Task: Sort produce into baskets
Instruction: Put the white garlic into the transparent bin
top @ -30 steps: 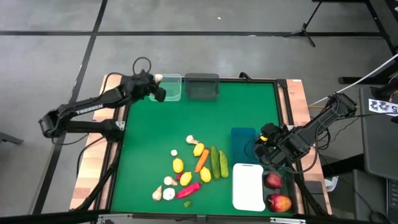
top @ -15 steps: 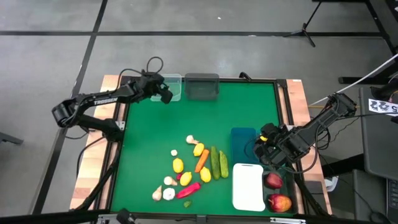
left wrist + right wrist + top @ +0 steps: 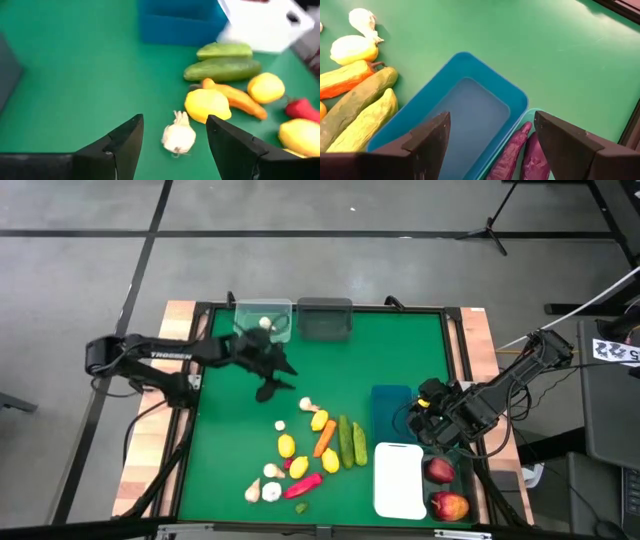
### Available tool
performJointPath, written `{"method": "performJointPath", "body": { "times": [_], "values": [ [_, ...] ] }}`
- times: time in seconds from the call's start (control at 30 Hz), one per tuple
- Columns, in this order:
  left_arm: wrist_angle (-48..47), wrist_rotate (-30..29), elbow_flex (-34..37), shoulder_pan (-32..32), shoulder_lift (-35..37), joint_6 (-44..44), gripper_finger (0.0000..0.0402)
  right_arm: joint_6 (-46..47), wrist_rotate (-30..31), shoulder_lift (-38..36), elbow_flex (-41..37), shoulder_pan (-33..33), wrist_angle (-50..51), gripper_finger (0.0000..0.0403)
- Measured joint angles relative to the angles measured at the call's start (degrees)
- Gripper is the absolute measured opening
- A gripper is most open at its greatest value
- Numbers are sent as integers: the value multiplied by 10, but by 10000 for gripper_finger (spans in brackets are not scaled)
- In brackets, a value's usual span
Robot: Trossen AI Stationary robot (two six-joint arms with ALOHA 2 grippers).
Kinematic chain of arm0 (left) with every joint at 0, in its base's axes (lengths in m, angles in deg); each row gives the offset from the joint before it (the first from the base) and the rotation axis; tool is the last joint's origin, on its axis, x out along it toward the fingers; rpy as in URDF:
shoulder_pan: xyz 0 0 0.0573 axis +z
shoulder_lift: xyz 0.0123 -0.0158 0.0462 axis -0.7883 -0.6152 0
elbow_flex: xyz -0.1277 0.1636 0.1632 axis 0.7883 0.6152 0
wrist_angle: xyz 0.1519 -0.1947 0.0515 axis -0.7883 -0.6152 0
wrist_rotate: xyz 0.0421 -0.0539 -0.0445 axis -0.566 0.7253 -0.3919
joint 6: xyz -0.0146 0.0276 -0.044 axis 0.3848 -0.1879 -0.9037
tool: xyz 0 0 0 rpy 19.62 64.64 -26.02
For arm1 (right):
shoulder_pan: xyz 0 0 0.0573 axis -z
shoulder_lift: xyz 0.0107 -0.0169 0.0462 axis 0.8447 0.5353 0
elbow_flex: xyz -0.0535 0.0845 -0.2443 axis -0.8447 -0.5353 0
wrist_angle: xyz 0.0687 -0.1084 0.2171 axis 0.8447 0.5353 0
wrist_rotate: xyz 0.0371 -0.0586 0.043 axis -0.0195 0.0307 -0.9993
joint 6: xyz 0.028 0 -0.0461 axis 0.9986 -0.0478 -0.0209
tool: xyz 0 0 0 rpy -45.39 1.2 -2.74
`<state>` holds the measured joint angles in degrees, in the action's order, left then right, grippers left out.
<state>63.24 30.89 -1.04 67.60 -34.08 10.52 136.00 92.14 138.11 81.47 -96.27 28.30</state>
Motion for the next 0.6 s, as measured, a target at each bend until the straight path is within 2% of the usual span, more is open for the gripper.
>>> {"method": "performJointPath", "body": {
  "times": [0.13, 0.23, 0.47, 0.6],
  "values": [
    [84, -62, 24, -73, -6, 13, 215, -1, 2, 0, 0, 0, -12, 289],
    [156, -110, 53, -102, -22, 25, 216, -8, 1, 0, 0, 0, -16, 289],
    [280, -119, 82, -105, -113, 30, 216, -8, 1, 0, 0, 0, -30, 289],
    [336, -99, 82, -106, -176, 32, 216, -9, -4, 0, 0, 0, -29, 289]
  ]
}}
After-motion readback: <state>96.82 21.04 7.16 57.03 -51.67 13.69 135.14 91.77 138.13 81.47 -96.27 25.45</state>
